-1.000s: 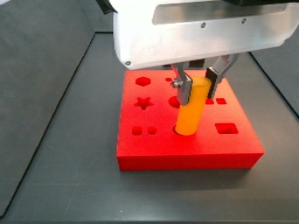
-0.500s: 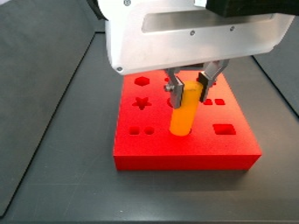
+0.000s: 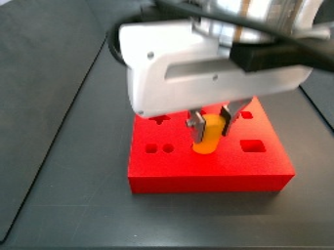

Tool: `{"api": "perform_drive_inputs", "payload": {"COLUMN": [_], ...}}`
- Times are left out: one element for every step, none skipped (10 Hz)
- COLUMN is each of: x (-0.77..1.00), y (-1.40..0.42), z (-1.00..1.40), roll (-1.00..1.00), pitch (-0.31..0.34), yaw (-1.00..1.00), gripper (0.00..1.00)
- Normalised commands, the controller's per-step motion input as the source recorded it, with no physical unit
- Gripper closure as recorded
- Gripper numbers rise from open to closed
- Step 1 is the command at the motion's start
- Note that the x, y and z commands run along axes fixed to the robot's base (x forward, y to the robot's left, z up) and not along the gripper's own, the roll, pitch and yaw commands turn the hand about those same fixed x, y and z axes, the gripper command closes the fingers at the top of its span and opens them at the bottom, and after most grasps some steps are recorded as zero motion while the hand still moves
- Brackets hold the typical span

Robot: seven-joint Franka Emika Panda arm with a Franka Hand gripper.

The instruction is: Insert the oval object.

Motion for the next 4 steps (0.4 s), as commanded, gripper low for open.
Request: {"api": "perform_drive_inputs", "payload": {"x": [0.09,0.03,0.03,0.0], "y": [-0.04,-0.01,0.0,0.0], "z": [-0.39,-0.35,0.0,0.0], "roll": [0.12,0.11,0.0,0.0], "pitch": [0.011,0.0,0.0,0.0], "yaw": [-0.02,-0.02,0.0,0.0], "gripper": [1.0,1.0,1.0,1.0]}}
